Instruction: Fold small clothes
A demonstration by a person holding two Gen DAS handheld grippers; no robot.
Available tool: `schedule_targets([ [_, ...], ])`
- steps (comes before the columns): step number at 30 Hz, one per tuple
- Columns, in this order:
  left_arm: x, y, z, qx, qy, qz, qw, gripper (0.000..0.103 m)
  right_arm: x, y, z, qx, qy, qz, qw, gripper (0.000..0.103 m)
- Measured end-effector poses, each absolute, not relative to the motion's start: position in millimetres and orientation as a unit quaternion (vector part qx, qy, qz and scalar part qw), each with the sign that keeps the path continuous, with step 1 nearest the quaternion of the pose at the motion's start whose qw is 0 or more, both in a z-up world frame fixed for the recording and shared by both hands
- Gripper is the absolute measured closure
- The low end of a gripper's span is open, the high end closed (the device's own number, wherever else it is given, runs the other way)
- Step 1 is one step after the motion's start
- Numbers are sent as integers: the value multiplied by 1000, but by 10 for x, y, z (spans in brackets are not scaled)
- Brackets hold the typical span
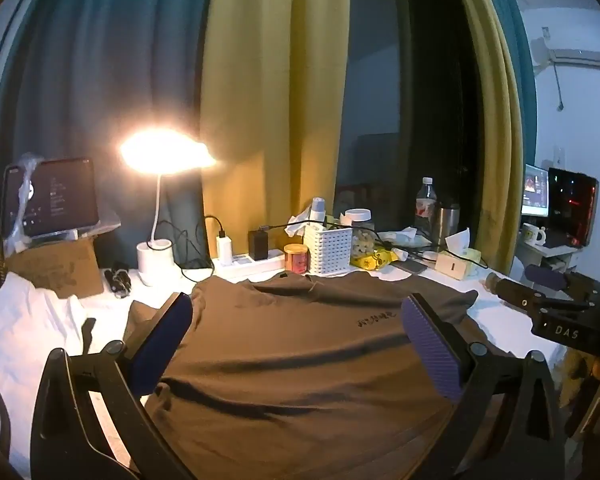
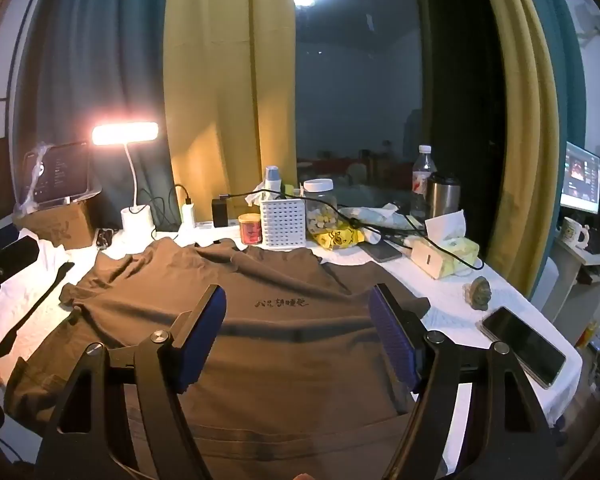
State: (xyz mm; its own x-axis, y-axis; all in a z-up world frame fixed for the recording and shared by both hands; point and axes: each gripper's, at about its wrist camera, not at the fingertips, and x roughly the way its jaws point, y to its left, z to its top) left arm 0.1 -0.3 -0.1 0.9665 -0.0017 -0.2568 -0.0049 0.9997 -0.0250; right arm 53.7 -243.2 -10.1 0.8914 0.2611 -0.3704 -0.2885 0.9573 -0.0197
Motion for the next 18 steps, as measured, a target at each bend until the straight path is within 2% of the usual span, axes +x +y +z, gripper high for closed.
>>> schedule_targets([
  [13, 11, 142, -107, -69, 151, -7, 986, 1, 544, -2425, -126, -46, 185, 141, 971, 26],
  [18, -23, 120, -95, -57, 138, 1, 989, 1, 545, -2431, -117, -46, 185, 142, 971, 26],
])
